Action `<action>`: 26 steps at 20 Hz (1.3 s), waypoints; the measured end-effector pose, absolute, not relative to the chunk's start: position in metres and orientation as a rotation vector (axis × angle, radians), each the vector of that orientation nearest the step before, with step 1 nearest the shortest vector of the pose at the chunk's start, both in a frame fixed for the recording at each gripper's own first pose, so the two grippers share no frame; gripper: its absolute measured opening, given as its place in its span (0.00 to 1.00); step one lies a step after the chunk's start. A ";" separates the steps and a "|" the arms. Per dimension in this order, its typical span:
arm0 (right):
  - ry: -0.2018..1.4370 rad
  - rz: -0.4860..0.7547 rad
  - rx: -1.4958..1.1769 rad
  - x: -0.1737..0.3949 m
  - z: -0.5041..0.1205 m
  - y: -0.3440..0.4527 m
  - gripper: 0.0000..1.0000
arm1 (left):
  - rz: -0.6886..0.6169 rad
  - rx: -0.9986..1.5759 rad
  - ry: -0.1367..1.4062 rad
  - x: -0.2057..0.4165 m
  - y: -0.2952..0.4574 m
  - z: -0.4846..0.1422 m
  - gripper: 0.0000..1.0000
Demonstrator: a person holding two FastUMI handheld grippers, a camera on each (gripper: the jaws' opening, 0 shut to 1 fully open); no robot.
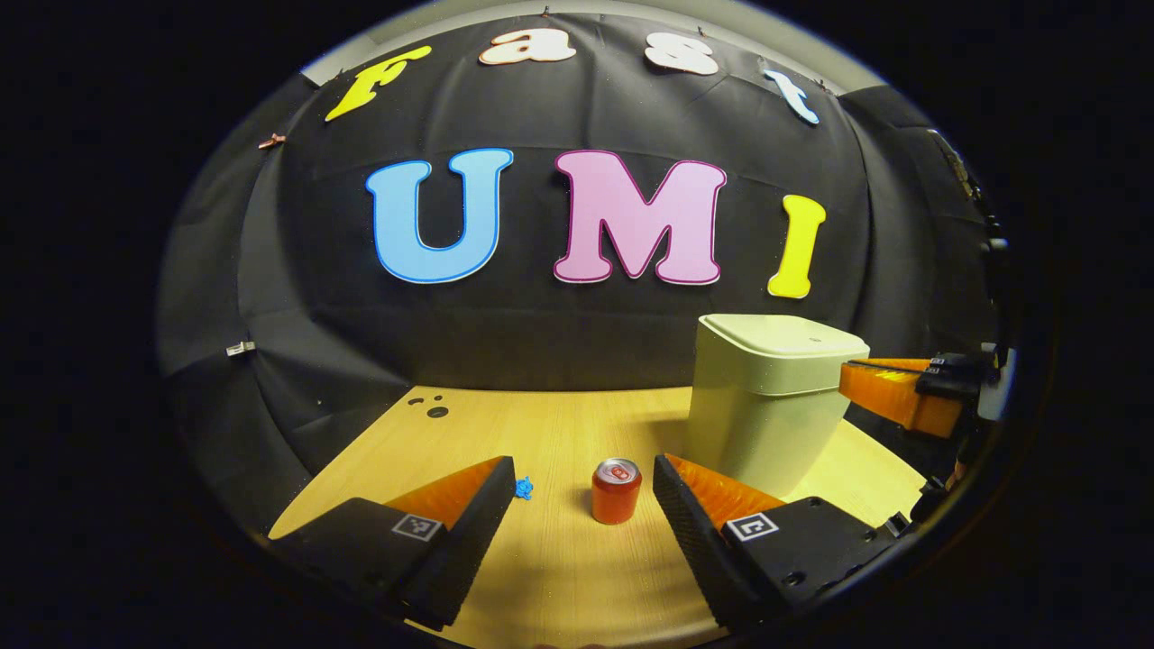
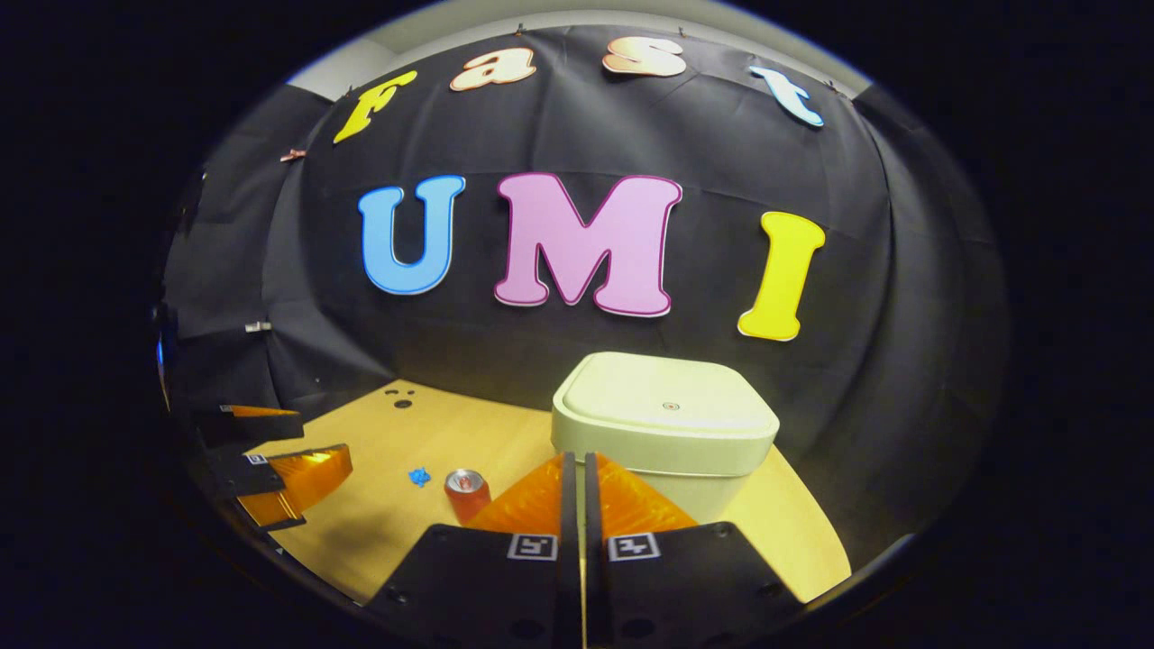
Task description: Press the lid of the desktop garbage bin to open it, pick up the crumpled paper on the desktop and throw it into the bin, then pick up the pop can on the desktop and drop it into the bin, and finally close the garbage bin lid.
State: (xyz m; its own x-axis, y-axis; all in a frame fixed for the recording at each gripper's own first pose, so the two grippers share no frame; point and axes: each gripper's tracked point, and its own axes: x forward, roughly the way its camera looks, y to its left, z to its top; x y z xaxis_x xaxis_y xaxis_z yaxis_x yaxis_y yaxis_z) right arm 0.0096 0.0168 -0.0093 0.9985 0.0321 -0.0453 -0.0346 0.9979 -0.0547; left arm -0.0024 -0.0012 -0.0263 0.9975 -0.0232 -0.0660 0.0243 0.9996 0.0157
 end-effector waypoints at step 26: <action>0.063 -0.032 0.014 0.094 0.022 -0.053 0.05 | 0.065 0.012 0.096 0.008 0.027 -0.037 0.99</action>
